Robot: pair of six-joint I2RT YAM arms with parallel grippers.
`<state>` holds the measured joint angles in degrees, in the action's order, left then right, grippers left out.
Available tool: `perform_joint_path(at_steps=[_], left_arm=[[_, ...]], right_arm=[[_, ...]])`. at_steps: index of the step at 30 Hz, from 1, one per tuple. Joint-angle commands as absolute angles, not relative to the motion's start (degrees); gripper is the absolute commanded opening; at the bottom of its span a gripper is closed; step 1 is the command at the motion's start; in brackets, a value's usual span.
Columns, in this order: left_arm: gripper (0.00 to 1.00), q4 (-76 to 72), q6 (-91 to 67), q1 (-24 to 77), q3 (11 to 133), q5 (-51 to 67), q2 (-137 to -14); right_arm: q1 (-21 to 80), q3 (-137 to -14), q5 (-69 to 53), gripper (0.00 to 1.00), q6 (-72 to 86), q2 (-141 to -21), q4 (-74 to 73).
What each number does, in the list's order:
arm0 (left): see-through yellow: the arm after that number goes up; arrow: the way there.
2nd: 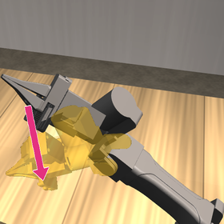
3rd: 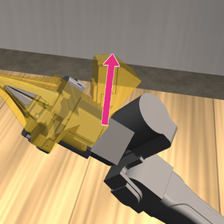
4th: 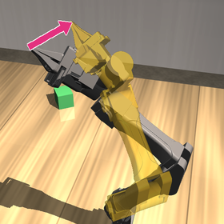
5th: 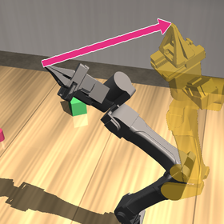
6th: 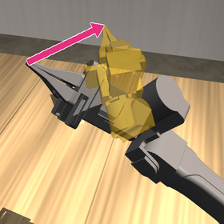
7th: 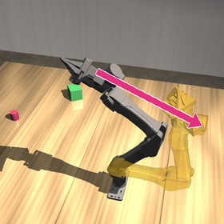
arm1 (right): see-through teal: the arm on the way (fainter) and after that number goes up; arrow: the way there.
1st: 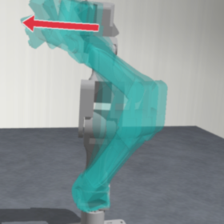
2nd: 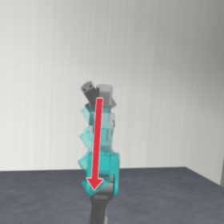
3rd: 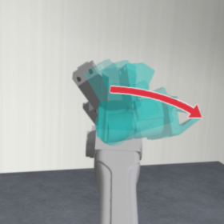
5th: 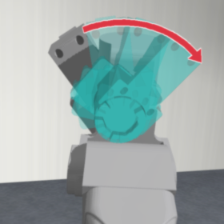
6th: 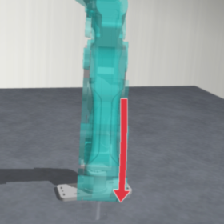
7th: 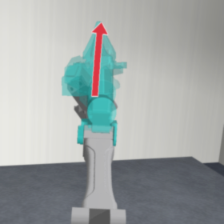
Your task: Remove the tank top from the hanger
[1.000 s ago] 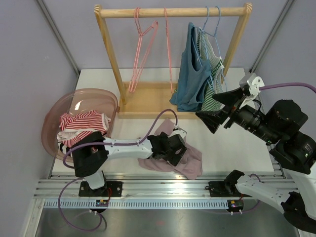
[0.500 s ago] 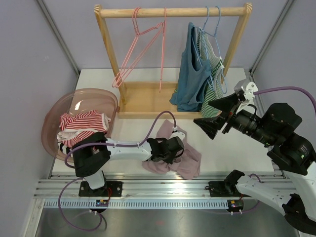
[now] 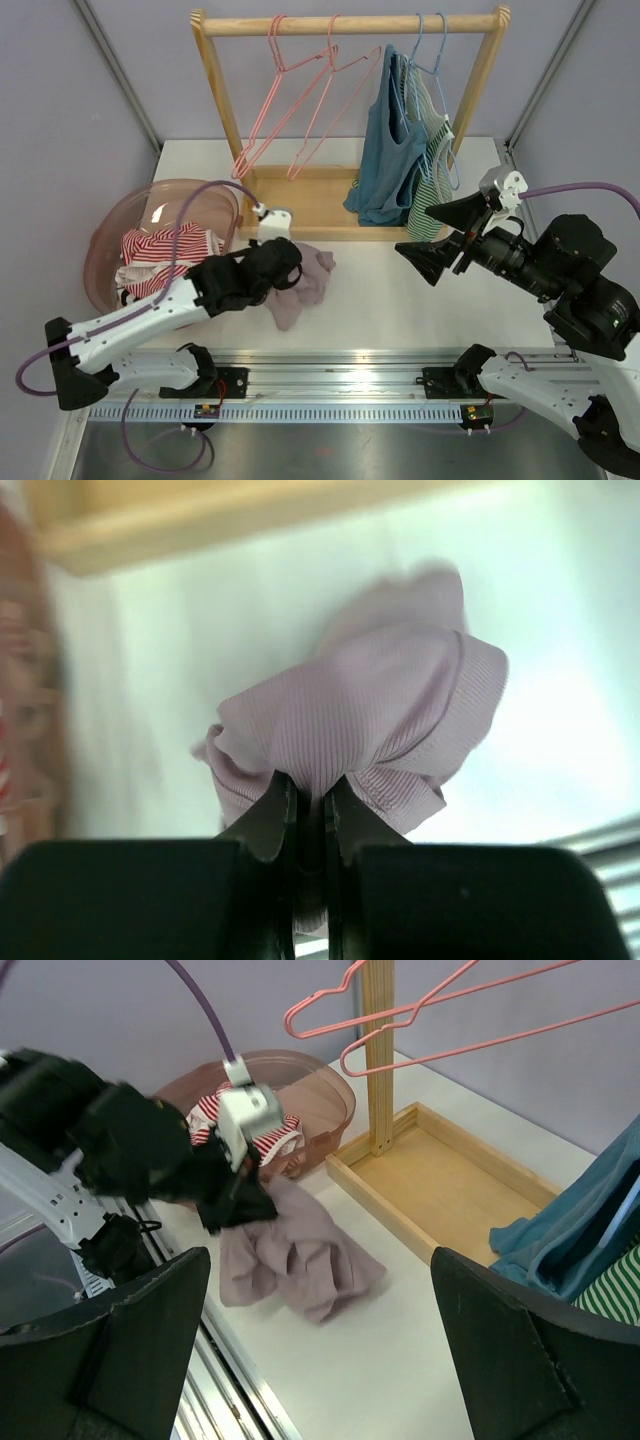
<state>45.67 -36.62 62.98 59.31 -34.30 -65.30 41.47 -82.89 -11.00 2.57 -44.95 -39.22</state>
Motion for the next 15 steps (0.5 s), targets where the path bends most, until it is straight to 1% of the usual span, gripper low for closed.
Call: perform_joint_path(at_steps=[1, 7, 12, 14, 15], left_arm=[[0.0, 54.03, -36.14, 58.63, 66.42, -44.03, -59.6], [0.0, 58.0, -29.55, 47.83, 75.4, -45.62, -54.58], [0.0, 59.5, -25.76, 36.67, 82.95, -44.74, -54.93], [0.0, 58.8, -24.09, 33.76, 84.63, -44.12, -54.93], [0.0, 58.19, -23.47, 30.53, 85.25, -43.77, -54.93]], right_arm=[[41.84, -82.88, -9.67, 1.0, 1.32, -45.44, -36.39], [41.92, -82.97, -9.32, 1.0, 1.32, -45.79, -35.42], [41.92, -82.97, -9.4, 1.0, 1.32, -45.79, -35.07], [41.92, -82.88, -9.23, 1.0, 1.14, -45.7, -35.07], [41.84, -82.88, -9.23, 0.99, 1.06, -45.62, -34.98]])
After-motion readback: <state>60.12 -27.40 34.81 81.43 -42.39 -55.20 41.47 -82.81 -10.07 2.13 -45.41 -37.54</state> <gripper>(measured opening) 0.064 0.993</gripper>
